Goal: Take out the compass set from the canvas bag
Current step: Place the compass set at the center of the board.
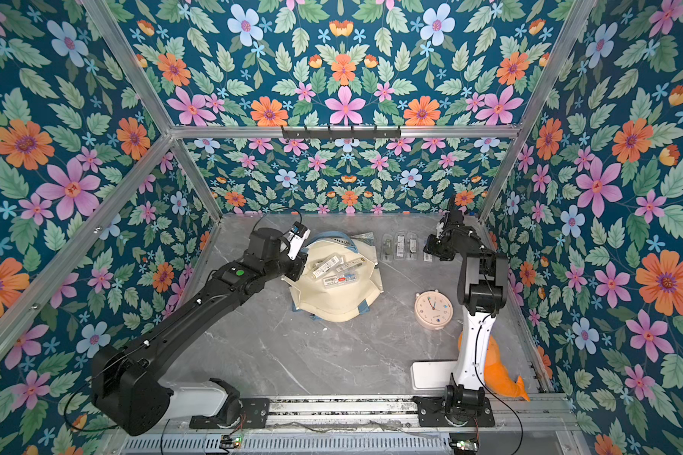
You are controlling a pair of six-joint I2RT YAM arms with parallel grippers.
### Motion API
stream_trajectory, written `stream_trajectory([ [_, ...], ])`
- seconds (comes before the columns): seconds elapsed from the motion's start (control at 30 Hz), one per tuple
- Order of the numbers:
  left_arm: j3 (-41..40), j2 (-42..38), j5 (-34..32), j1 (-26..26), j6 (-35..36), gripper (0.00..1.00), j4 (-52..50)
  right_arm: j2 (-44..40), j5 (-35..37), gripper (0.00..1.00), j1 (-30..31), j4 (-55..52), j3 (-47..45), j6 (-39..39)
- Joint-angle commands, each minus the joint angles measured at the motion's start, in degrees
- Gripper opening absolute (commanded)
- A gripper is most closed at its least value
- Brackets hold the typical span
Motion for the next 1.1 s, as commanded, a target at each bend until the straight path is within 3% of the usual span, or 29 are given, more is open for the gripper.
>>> stream_trajectory([
  [0.0, 0.02, -0.28, 0.64, 0.02, 0.65, 0.00, 0.55, 1.08, -1.13, 0.45, 0.00, -1.77, 1.33, -0.08],
  [1.07, 0.03, 0.21, 0.39, 0.02, 0.71, 0.00, 0.64, 4.82, -3.65, 0.40, 1.40, -6.65, 7.53, -7.42],
])
